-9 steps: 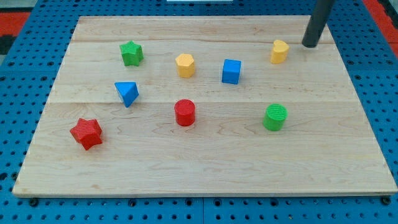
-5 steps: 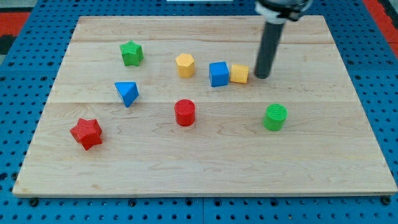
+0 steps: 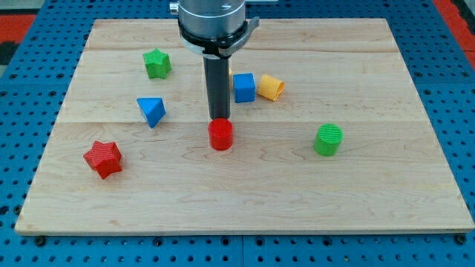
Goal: Push the triangle into the cube
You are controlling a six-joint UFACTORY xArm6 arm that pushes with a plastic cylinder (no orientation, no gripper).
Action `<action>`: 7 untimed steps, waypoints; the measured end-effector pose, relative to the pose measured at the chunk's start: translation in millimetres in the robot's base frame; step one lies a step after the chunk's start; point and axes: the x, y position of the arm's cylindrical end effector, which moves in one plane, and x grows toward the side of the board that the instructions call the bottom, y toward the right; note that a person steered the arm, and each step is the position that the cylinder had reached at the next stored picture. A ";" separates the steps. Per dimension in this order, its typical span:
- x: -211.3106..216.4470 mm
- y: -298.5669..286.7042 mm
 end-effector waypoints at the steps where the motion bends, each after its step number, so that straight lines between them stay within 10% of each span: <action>1: 30.5 -32.4; 3: 20.9 -144.0; 5: -38.9 -53.7; 7: -3.3 -15.4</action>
